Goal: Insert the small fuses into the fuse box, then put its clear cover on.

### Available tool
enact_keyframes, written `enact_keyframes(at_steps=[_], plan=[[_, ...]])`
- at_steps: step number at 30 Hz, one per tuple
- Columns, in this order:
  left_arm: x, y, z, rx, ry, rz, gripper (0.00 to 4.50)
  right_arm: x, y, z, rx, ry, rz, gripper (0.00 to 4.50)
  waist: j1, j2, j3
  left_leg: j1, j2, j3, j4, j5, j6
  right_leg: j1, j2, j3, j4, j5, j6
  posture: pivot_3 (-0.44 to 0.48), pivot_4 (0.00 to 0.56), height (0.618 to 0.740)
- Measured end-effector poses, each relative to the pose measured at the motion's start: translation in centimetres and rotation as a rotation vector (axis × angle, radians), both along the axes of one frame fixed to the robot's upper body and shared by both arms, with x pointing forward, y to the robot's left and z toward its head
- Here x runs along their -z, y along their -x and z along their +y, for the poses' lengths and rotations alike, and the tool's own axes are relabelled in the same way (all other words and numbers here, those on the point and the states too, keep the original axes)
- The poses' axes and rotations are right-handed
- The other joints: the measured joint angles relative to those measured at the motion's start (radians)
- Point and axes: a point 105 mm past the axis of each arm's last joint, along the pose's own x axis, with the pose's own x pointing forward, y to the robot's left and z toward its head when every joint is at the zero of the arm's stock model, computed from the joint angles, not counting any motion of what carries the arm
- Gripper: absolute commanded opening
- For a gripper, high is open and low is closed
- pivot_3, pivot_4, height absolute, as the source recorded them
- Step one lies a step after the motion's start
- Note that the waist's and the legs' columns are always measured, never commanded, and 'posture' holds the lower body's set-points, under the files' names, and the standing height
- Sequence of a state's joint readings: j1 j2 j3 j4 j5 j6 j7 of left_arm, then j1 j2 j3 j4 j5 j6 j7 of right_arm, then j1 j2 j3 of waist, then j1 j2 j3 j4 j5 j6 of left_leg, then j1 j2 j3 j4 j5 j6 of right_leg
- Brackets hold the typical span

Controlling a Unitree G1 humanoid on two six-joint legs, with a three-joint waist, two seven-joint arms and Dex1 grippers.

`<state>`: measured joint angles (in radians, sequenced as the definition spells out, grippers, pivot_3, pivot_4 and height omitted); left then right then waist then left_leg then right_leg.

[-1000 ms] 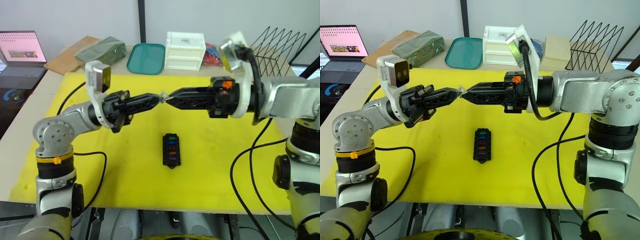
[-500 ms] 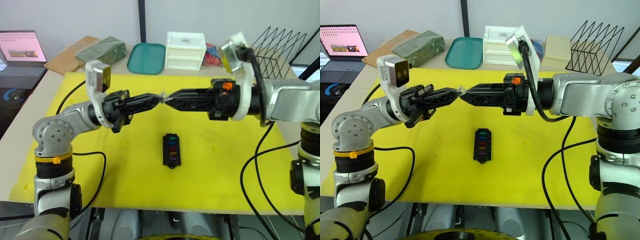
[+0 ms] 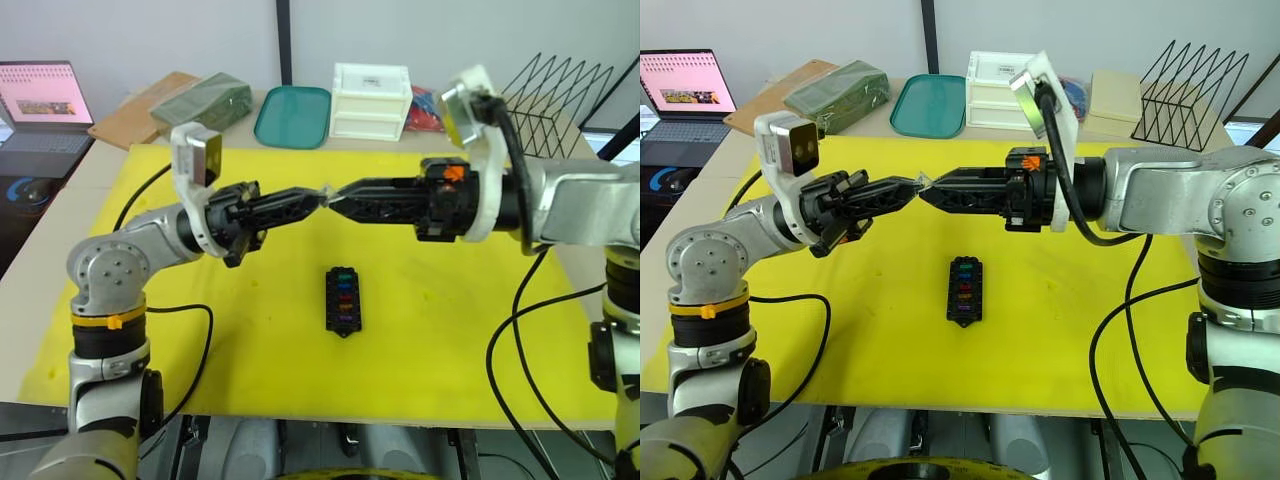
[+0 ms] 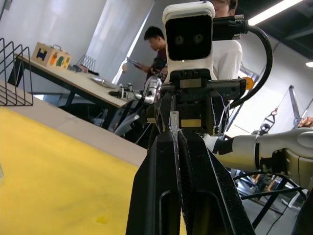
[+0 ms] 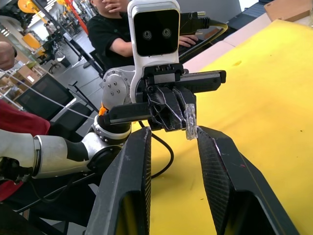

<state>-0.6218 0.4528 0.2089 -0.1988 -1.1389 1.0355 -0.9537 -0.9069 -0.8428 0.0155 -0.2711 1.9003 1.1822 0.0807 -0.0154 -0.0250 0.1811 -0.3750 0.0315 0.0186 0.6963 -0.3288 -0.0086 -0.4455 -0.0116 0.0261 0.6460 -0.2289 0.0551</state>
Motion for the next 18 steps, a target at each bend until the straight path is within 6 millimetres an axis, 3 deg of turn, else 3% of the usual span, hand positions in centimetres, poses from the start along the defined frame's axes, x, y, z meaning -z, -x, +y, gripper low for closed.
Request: enact_keyframes(at_steps=[5, 17, 18], plan=[[-0.17, 0.21, -0.03, 0.013, 0.010, -0.004, 0.00, 0.07, -0.25, -0.09, 0.015, 0.003, -0.002, 0.03, 0.001, 0.000, 0.000, 0.000, 0.000, 0.000, 0.000, 0.000, 0.000, 0.000, 0.000, 0.000, 0.000, 0.000, 0.000, 0.000, 0.150, 0.740], [0.20, 0.09, 0.01, 0.006, -0.032, 0.015, 0.00, 0.39, -0.33, -0.08, 0.019, 0.019, 0.004, 0.03, 0.000, 0.000, 0.000, 0.000, 0.000, 0.000, 0.000, 0.000, 0.000, 0.000, 0.000, 0.000, -0.001, 0.000, 0.000, 0.000, 0.150, 0.740], [0.36, -0.06, -0.10, 0.002, -0.052, 0.031, 0.23, 0.58, -0.46, -0.19, 0.029, 0.033, 0.003, 0.01, 0.000, 0.000, 0.000, 0.000, 0.000, 0.000, 0.000, 0.000, 0.000, 0.000, 0.000, 0.000, -0.001, 0.000, 0.000, 0.000, 0.150, 0.740]])
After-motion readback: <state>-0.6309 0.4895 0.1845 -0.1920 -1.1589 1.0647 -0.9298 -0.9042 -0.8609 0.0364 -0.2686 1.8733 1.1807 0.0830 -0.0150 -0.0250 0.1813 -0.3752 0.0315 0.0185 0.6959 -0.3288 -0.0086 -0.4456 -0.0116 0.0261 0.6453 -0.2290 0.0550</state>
